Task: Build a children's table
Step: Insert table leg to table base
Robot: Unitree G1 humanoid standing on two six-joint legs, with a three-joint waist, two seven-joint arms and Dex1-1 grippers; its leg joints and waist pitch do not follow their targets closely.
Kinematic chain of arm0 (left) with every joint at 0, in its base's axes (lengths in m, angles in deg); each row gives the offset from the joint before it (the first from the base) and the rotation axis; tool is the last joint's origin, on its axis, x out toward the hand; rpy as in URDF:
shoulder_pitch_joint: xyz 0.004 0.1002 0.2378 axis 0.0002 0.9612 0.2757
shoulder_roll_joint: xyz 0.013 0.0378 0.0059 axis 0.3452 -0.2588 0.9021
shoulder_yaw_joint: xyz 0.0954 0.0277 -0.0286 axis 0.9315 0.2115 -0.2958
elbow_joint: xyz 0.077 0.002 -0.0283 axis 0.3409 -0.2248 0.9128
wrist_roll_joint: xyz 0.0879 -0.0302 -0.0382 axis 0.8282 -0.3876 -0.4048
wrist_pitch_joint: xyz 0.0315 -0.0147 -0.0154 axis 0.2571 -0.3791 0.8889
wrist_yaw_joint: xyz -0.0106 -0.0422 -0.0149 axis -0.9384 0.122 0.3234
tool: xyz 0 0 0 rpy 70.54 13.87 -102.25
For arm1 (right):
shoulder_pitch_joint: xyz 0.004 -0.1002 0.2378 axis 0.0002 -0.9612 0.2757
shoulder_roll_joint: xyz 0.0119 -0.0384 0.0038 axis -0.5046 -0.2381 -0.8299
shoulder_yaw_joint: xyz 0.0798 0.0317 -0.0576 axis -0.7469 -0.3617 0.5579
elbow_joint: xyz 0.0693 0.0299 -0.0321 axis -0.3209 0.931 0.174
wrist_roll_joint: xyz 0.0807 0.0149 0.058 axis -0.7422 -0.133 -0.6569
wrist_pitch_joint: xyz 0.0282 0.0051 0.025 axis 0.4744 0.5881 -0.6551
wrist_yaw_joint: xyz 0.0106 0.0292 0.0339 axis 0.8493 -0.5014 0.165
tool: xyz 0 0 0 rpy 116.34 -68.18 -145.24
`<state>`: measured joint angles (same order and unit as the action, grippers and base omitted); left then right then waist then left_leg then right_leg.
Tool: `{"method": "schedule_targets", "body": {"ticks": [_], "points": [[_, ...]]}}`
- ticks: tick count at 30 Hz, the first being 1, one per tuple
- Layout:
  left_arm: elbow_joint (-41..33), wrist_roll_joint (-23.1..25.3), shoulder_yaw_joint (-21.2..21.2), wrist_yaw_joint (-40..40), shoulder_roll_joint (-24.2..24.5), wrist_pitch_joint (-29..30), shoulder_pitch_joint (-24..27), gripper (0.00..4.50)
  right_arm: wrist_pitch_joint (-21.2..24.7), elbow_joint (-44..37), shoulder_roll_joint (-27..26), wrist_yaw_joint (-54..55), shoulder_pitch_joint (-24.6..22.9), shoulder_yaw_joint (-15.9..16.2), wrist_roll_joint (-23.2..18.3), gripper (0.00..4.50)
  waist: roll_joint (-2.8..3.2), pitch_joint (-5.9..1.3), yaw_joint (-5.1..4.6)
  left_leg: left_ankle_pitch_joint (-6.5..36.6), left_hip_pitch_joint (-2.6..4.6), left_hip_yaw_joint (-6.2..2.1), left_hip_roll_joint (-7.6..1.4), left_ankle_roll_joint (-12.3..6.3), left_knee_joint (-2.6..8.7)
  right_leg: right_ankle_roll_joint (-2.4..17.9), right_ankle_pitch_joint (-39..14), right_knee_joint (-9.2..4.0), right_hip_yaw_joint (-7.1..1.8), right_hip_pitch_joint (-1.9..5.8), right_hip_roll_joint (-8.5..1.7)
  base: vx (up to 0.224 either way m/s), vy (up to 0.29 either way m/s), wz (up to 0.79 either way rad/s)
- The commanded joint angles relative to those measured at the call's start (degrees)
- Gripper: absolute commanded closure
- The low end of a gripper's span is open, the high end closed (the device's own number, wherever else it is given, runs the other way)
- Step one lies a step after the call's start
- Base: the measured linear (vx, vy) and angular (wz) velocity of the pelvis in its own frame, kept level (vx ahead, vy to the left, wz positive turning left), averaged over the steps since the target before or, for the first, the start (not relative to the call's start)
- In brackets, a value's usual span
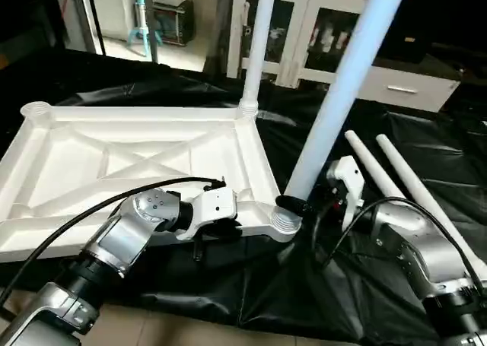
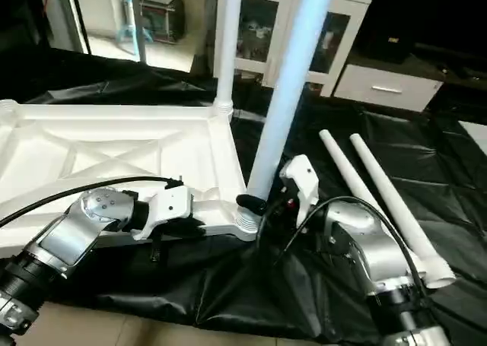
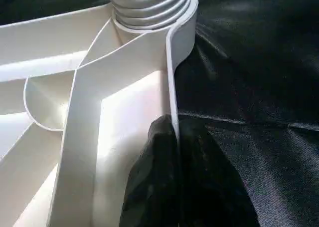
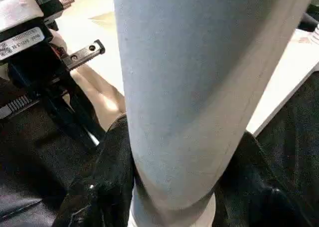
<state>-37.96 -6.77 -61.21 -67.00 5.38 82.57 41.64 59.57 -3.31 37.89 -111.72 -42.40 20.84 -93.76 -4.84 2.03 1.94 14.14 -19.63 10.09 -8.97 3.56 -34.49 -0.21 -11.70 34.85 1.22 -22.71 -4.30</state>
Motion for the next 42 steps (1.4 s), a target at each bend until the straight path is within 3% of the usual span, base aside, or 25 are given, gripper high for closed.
{"method": "schedule_targets", "body": {"ticks": [1, 9, 12, 14, 23, 27, 29, 30, 32, 33, 35, 37, 39, 41, 42], "points": [[1.0, 1.7, -1.3, 1.6, 1.0, 0.4, -0.9, 4.47, 4.8, 7.1, 0.8, 2.6, -2.8, 1.5, 4.0, 2.64, 0.75, -1.1, -0.02, 21.2, -0.1, -2.61, -4.44, 1.12, 6.09, 5.5, -32.9, -6.28, -2.5, 0.22, -4.66, 0.0, 0.0, 0.0], [0.9, 1.8, -1.5, 2.2, 0.7, 0.4, -0.5, 4.49, 1.0, 6.8, -0.9, 5.9, -4.4, -1.3, 3.6, 2.65, 1.05, -1.1, -0.14, 23.0, 0.11, -2.68, -4.47, 1.59, 6.27, 4.9, -33.4, -6.59, -2.44, -0.12, -4.63, 0.0, 0.0, 0.0], [0.8, 1.8, -1.4, 2.3, 0.7, 0.4, -0.4, 4.5, 0.1, 6.7, -1.5, 6.5, -5.1, -1.9, 3.3, 2.65, 1.25, -1.21, -0.29, 22.3, -0.13, -2.76, -4.58, 1.83, 6.66, 6.2, -28.5, -6.21, -2.1, 0.43, -4.43, 0.0, 0.0, 0.0], [0.8, 1.7, -1.4, 2.2, 0.7, 0.4, -0.4, 4.5, 0.3, 6.6, -1.6, 6.6, -5.1, -2.0, 3.3, 2.65, 1.31, -1.19, -0.33, 22.5, -0.05, -2.61, -4.57, 1.96, 6.66, 6.8, -27.3, -6.18, -2.11, 0.33, -4.37, 0.0, 0.0, 0.0], [0.8, 0.4, -3.4, 5.0, -1.1, 2.8, -0.4, 4.5, -1.8, 8.6, -3.0, 11.3, -4.0, -1.8, 6.6, 2.65, 1.21, -1.13, -0.37, 21.4, -0.13, -2.44, -4.57, 2.11, 6.53, 7.1, -27.8, -6.26, -2.26, 0.3, -4.61, 0.0, 0.0, 0.0], [1.8, 0.1, -5.9, 12.0, -5.9, 8.0, -2.6, 4.5, -3.3, 17.3, -6.8, 27.7, 1.0, -5.8, 10.2, 2.65, 1.24, -1.26, -1.02, 20.3, -0.4, -2.58, -4.27, 3.37, 6.52, 7.4, -27.1, -6.0, -2.03, 0.44, -4.54, 0.0, 0.0, 0.0], [5.5, 2.1, -6.6, 20.0, -11.2, 12.7, -6.1, 4.5, -4.0, 24.4, -10.5, 39.1, 6.6, -8.4, 10.9, 2.65, 1.31, -1.36, -1.6, 21.2, -0.23, -2.69, -4.12, 4.23, 6.38, 7.6, -27.1, -6.05, -1.75, 0.39, -4.47, 0.0, 0.0, 0.0], [5.7, 2.2, -6.7, 20.5, -11.5, 12.9, -6.3, 4.5, -4.0, 24.6, -10.7, 39.6, 6.8, -8.5, 10.9, 2.65, 1.19, -1.84, -1.88, 18.8, 0.18, -2.22, -3.95, 4.07, 5.92, 8.6, -23.2, -5.8, -1.99, 0.19, -4.41, 0.0, 0.0, 0.0], [7.3, 2.8, -7.0, 23.4, -13.4, 14.3, -7.5, 4.5, -3.9, 26.5, -12.4, 42.1, 8.7, -9.3, 10.2, 2.65, 1.2, -1.88, -1.45, 14.7, -0.13, -1.75, -3.82, 2.54, 5.72, 9.8, -18.5, -5.7, -2.05, 0.74, -4.44, 0.0, 0.0, 0.0], [9.7, 4.3, -7.3, 28.3, -16.5, 16.0, -9.4, 4.5, -4.5, 29.5, -15.2, 46.4, 12.0, -9.9, 10.1, 2.65, 1.3, -1.81, -1.23, 12.7, -0.29, -1.51, -3.98, 1.44, 5.67, 10.2, -16.4, -5.59, -2.08, 0.95, -4.43, 0.0, 0.0, 0.0], [10.6, 4.5, -7.7, 31.1, -19.3, 16.0, -10.6, 4.5, -5.0, 31.8, -17.8, 50.8, 15.1, -10.2, 10.4, 2.65, 0.97, -1.93, -1.39, 12.8, -0.3, -1.54, -3.84, 1.19, 5.63, 9.9, -18.9, -5.73, -1.88, 1.05, -4.36, 0.0, 0.0, 0.0], [10.7, 3.9, -8.1, 31.8, -20.6, 15.3, -11.2, 4.5, -5.5, 33.3, -19.3, 52.2, 16.9, -9.9, 10.3, 2.65, 1.33, -2.44, -1.19, 7.0, -0.33, -1.29, -3.85, 0.61, 5.26, 11.2, -10.7, -4.82, -1.66, 1.31, -4.26, 0.029, -0.01, 0.01], [10.6, 3.8, -8.3, 32.3, -21.1, 14.8, -11.3, 4.5, -6.3, 34.6, -19.9, 52.5, 18.0, -9.3, 10.4, 2.65, 1.26, -2.5, -0.94, 6.0, -0.53, -0.93, -3.83, -0.53, 5.09, 12.5, -4.9, -4.18, -1.46, 1.52, -4.07, 0.065, -0.019, 0.03], [10.6, 4.1, -8.2, 32.8, -21.0, 15.3, -11.3, 4.5, -7.5, 36.7, -20.5, 53.2, 19.3, -9.0, 10.9, 2.65, 0.91, -2.89, -0.66, 2.2, -0.29, -0.67, -3.67, -2.08, 4.71, 13.9, 1.7, -3.36, -1.38, 1.93, -3.98, 0.078, -0.017, 0.02], [10.6, 4.2, -8.1, 32.8, -20.8, 15.3, -11.2, 4.5, -7.9, 37.2, -20.7, 53.4, 19.5, -8.8, 11.2, 2.65, 1.02, -2.91, -0.46, -0.7, -0.41, -0.58, -3.58, -3.54, 4.6, 15.0, 5.3, -3.01, -1.38, 2.17, -4.02, 0.059, -0.017, 0.0]]}}
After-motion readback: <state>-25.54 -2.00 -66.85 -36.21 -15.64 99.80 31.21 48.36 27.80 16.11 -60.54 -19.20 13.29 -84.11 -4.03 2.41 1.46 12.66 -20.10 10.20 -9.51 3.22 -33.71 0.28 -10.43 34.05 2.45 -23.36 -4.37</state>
